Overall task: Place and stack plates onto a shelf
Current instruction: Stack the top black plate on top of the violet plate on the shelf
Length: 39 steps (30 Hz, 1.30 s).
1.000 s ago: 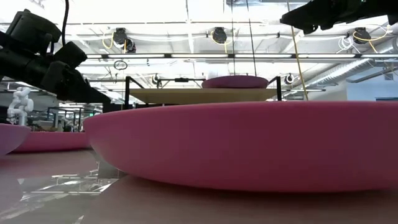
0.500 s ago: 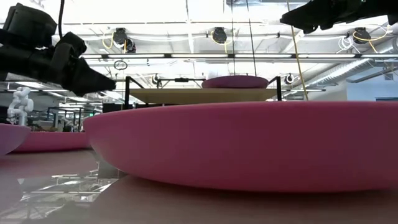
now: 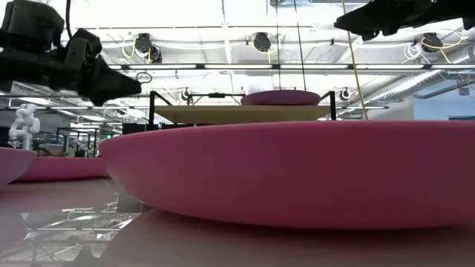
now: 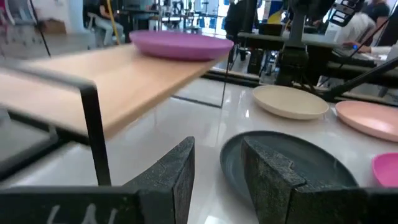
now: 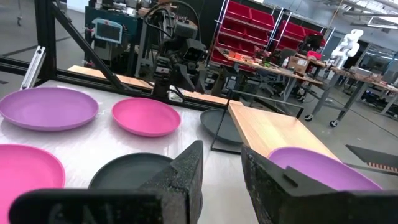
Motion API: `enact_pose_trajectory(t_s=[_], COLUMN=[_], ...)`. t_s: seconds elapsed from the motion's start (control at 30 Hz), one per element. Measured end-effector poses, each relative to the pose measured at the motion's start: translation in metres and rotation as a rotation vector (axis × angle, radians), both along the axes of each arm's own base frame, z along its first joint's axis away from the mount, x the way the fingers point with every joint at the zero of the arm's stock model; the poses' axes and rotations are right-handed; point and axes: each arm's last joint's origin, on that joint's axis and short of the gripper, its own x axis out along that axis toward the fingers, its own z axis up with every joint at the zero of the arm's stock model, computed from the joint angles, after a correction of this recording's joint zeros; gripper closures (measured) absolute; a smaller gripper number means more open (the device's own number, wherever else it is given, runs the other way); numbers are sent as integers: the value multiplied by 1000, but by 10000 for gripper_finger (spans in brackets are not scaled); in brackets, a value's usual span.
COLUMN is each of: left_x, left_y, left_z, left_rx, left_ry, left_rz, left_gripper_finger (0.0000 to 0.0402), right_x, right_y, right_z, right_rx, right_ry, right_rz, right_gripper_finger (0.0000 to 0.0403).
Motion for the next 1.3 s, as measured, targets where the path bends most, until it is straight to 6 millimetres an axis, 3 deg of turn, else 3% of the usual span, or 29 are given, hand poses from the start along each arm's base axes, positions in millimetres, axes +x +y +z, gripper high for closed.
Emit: enact_pose_trajectory(t_s=[0.33,0.53,0.87,1.3], left_x=[3,-4,-10,14], left_y=[4,6,6,13], left_z=[48,63,47,20], left_rx=[113,99,-43,-107], left_ry=[215,333,478,695], left_rz=[85,195,283,306], left_gripper_finger=[266,266,266,266], right_x=[0,0,0,0], right_y=[0,0,0,0], right_z=[0,-1,-1,-1], right_rx=[0,0,0,-1], right_ry=[2,7,8,8], right_rz=[0,0,0,-4], right_gripper_finger=[309,309,309,310])
